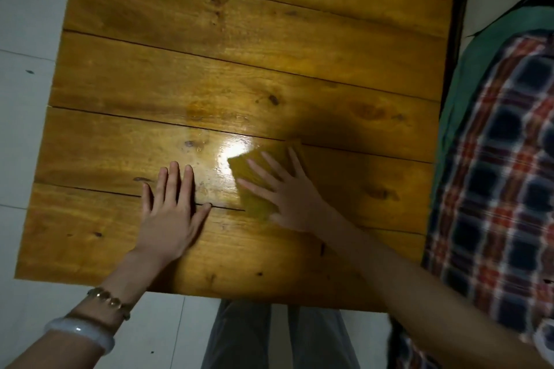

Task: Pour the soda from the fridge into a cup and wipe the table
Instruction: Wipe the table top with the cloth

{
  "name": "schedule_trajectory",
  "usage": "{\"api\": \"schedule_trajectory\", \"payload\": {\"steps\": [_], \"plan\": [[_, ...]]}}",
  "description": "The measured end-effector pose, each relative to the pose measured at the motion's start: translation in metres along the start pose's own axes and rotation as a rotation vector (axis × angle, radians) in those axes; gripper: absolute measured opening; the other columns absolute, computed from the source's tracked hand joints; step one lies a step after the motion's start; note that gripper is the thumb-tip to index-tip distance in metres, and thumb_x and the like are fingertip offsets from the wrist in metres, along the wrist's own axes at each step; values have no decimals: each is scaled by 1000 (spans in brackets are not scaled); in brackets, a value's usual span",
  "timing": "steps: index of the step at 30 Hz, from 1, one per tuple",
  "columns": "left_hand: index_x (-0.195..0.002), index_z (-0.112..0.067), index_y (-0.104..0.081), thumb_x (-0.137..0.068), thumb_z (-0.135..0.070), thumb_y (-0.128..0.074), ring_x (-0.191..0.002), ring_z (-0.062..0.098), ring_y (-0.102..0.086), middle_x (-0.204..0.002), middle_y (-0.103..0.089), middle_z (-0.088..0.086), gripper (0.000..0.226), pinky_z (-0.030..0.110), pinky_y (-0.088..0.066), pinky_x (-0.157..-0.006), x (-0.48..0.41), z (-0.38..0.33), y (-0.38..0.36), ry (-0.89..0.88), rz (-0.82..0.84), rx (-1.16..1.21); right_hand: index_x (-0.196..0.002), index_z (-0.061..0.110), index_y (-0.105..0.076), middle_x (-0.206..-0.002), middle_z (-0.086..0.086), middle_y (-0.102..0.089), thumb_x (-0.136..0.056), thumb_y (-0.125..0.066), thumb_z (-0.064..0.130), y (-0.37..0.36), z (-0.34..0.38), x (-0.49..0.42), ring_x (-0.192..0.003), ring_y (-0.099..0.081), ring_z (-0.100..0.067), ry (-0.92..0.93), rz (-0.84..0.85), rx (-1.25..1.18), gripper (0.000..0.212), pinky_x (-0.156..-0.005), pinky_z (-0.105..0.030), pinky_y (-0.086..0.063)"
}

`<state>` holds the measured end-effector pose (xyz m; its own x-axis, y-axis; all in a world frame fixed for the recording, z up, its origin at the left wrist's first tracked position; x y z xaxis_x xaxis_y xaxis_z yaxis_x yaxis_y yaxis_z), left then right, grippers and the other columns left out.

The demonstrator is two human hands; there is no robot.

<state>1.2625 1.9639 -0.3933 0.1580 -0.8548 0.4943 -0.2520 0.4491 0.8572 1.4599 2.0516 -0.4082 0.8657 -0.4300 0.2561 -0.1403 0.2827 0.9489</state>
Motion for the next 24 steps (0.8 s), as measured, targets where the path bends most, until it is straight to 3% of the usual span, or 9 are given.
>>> {"api": "schedule_trajectory", "payload": {"steps": [3, 6, 8, 11, 13, 15, 18, 20, 24], "plan": [[-150, -12, 3, -88, -64, -9, -145, 29, 5, -157, 3, 13, 82, 55, -4, -115, 0, -6, -4, 27, -8, -13, -145, 41, 2, -155, -1, -9, -64, -67, 48, -11, -49, 71, -142, -6, -27, -153, -18, 38, 107, -107, -64, 1], [-150, -12, 7, -87, -66, -9, -144, 28, 8, -157, 6, 13, 84, 54, -1, -114, 0, -6, -7, 36, 0, -24, -144, 42, 12, -156, -5, -9, -74, -46, 50, 2, -123, 90, -143, -8, -32, -422, 9, 35, 91, -103, -72, -10], [-150, -13, 9, -85, -70, -9, -144, 27, 12, -156, 11, 12, 88, 53, 2, -114, 0, -5, -9, 39, 7, -21, -145, 41, 10, -158, -7, 0, -80, -34, 45, 17, -159, 68, -144, 1, -34, -605, 7, -28, 78, -103, -73, -5], [-149, -13, 13, -80, -77, -10, -143, 24, 18, -155, 17, 9, 96, 51, 8, -114, -1, -5, -12, 60, 24, -16, -148, 36, -2, -158, -7, 4, -91, -35, 48, 32, -169, 13, -143, 5, -34, -819, -61, -155, 67, -104, -69, 4], [-148, -14, 14, -76, -81, -12, -143, 24, 18, -155, 18, 9, 102, 51, 8, -114, -1, -5, -11, 54, 24, -17, -147, 32, -17, -157, -10, -9, -87, -33, 53, 33, -144, -11, -143, -7, -36, -766, -90, -122, 66, -103, -71, -2], [-148, -13, 14, -74, -83, -14, -143, 25, 17, -155, 18, 9, 105, 51, 8, -114, -1, -6, -10, 50, 27, -18, -144, 30, -31, -153, -12, -25, -79, -42, 56, 25, -101, -11, -140, -21, -38, -542, -88, -55, 71, -102, -73, -13], [-147, -13, 15, -72, -84, -13, -143, 24, 18, -155, 18, 10, 107, 51, 7, -115, 0, -7, -9, 58, 39, -32, -147, 35, -14, -156, -8, -15, -66, -65, 51, -1, -50, 36, -143, -9, -34, -227, -22, 39, 97, -106, -68, -6], [-146, -14, 18, -71, -85, -10, -142, 24, 21, -153, 21, 9, 107, 51, 7, -115, -1, -8, -8, 68, 51, -36, -146, 39, -5, -157, -4, -12, -63, -62, 44, -10, -51, 77, -143, -4, -29, -226, -52, -1, 101, -108, -64, -2], [-140, -15, 28, -68, -85, -1, -139, 23, 27, -149, 30, 8, 105, 50, 9, -115, -1, -9, -7, 86, 68, -91, -146, 40, -3, -157, -5, -6, -75, -32, 42, -4, -126, 107, -144, 2, -29, -514, -87, -156, 76, -109, -65, 1]]}}
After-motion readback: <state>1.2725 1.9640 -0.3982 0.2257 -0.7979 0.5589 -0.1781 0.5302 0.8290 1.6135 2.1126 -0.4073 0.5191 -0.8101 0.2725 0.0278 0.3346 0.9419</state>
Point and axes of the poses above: each hand's wrist, its own x-axis away from the middle knuckle, its own y-axis out of the back of the hand, z = x × y, the point moved 5 cm from there along -x, towards the middle knuckle
